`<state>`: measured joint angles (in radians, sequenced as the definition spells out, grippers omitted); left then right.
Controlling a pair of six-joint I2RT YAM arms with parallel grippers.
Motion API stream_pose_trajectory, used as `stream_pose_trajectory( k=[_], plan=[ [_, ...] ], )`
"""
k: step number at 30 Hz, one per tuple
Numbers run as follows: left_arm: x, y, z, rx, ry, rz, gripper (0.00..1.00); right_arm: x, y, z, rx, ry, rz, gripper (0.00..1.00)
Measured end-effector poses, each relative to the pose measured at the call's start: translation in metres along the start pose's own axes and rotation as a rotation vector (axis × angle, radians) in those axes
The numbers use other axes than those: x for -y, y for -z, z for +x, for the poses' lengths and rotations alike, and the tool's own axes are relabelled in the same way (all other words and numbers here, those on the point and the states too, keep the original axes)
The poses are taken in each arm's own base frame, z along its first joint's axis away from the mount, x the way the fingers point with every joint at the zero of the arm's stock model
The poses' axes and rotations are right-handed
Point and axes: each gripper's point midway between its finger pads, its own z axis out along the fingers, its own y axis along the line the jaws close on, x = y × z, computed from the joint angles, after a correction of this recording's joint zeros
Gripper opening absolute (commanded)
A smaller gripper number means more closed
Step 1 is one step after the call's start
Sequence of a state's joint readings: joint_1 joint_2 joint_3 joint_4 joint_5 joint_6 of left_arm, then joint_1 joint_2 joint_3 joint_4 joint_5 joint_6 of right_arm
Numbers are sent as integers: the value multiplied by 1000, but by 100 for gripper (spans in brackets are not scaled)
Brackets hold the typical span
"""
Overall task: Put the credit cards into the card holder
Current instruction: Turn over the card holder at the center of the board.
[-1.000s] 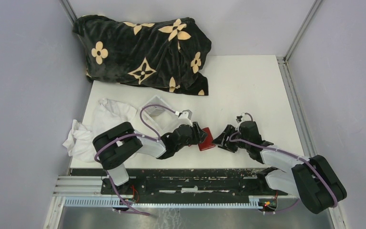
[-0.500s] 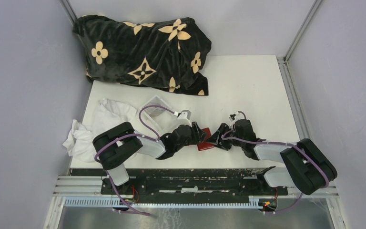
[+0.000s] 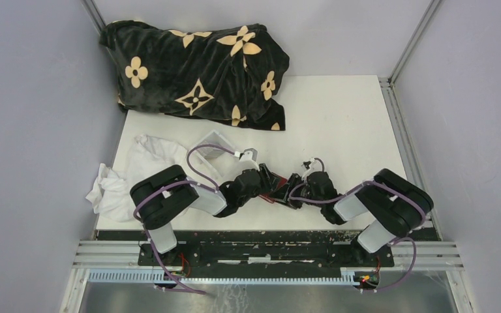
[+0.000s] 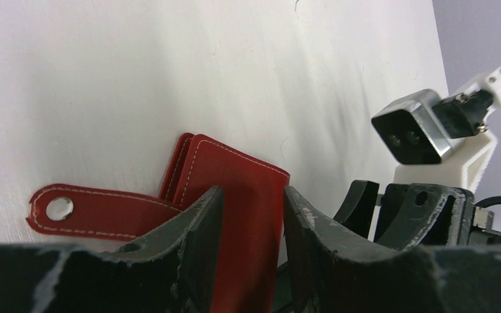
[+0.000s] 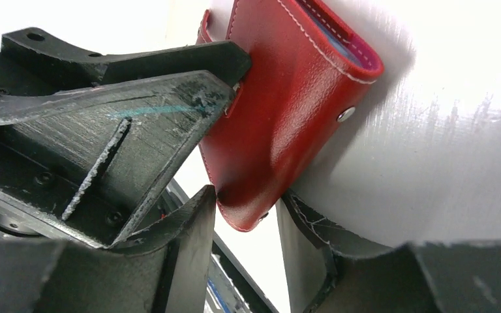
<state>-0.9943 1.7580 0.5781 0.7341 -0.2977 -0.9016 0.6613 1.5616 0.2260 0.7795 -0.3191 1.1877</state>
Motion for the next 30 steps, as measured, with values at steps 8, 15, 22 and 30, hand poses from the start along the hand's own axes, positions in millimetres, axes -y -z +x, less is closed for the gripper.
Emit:
stream_pose_trajectory(
  k=[8, 15, 22, 30],
  plan=[
    [-3, -2, -3, 32, 19, -2, 47, -3, -16, -2, 108, -141, -112, 47],
    [-6, -1, -2, 48, 55, -1, 46, -7, -16, -11, 217, -237, -159, 45],
    [-5, -2, -2, 64, 79, 5, 46, -2, -19, -23, 277, -245, -81, 2],
    [-1, -1, -3, 69, 110, 10, 53, -4, -13, -28, 288, -143, 49, 1]
  ],
)
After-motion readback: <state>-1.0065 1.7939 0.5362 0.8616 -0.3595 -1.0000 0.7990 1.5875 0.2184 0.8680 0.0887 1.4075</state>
